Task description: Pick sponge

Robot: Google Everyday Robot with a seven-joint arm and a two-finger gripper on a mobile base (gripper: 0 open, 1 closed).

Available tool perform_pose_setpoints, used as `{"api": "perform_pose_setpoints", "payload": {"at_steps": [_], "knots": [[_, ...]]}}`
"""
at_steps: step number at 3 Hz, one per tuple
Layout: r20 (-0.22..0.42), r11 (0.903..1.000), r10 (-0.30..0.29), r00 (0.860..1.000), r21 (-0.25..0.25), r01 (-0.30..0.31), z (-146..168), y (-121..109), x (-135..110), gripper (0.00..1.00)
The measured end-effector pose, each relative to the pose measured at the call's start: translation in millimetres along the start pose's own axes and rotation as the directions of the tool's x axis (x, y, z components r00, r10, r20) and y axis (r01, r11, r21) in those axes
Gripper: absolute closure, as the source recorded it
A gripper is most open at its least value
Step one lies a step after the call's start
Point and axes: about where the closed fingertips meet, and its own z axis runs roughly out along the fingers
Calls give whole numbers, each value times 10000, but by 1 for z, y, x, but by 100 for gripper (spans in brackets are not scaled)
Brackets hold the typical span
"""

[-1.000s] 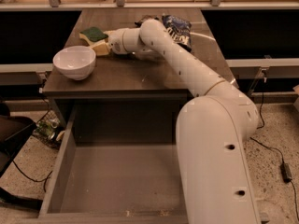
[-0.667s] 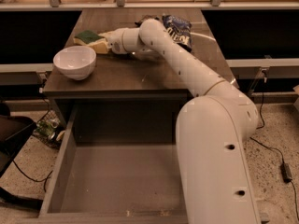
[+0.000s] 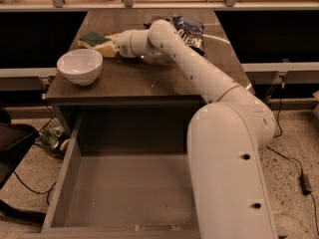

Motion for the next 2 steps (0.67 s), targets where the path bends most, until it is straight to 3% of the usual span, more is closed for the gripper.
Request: {"api": "perform_pose_setpoints", "payload": {"at_steps": [2], "knots": [[0, 10000, 0, 10000, -2, 0, 0, 0, 0, 100]]}}
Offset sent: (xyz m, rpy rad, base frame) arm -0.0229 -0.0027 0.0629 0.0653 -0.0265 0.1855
